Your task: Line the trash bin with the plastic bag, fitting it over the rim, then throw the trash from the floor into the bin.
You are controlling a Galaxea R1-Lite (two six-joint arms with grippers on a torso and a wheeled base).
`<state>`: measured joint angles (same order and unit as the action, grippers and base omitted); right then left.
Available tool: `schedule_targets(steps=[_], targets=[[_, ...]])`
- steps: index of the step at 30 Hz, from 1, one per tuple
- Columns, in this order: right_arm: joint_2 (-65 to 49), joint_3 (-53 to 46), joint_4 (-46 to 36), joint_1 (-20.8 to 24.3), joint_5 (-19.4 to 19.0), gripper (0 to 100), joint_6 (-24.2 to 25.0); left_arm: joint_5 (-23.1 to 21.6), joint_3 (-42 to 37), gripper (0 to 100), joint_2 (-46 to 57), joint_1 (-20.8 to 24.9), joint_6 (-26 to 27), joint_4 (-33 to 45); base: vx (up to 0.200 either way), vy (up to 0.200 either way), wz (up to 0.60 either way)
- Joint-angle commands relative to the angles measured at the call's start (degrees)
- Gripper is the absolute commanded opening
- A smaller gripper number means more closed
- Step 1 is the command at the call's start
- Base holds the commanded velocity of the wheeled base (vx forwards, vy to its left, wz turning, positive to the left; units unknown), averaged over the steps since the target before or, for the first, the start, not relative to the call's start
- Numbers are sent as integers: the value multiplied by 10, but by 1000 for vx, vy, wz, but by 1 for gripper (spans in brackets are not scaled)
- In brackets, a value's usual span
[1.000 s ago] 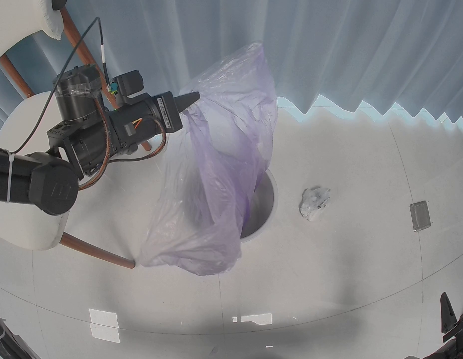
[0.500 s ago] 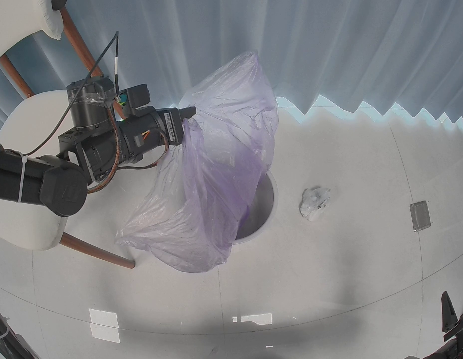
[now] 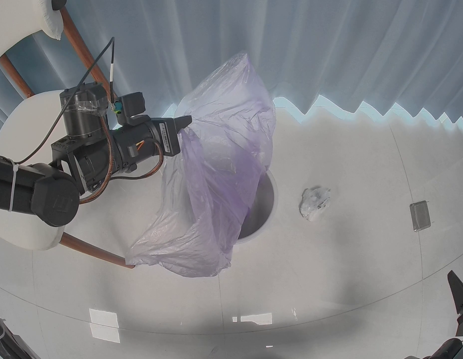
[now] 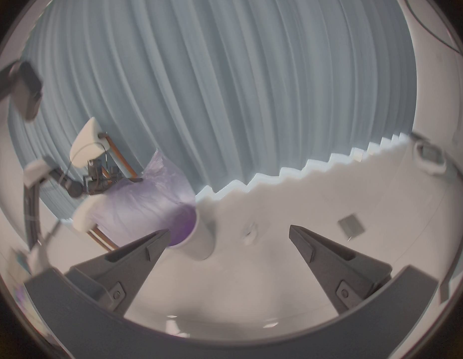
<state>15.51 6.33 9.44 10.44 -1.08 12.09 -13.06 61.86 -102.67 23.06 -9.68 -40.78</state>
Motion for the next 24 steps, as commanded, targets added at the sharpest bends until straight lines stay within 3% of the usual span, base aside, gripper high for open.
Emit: schedule_targets(steps=[1,5,7,11,19,24], targets=[[233,84,5,122,-23,100,148,1,-21,0,13,2,0,-5,0,0,0],[312,107,8,164,-59,100,161,9,-28,0,15,1,0,-6,0,0,0],[356,100,8,193,-105,100,163,22,-34,0,18,1,0,-6,0,0,0],[414,76,13,218,-152,100,162,24,-37,0,21,2,0,-7,0,0,0],[521,64,82,231,-212,100,156,23,-40,0,29,4,0,-6,0,0,0],[588,68,127,267,-214,100,154,23,-42,0,31,7,0,-6,0,0,0]])
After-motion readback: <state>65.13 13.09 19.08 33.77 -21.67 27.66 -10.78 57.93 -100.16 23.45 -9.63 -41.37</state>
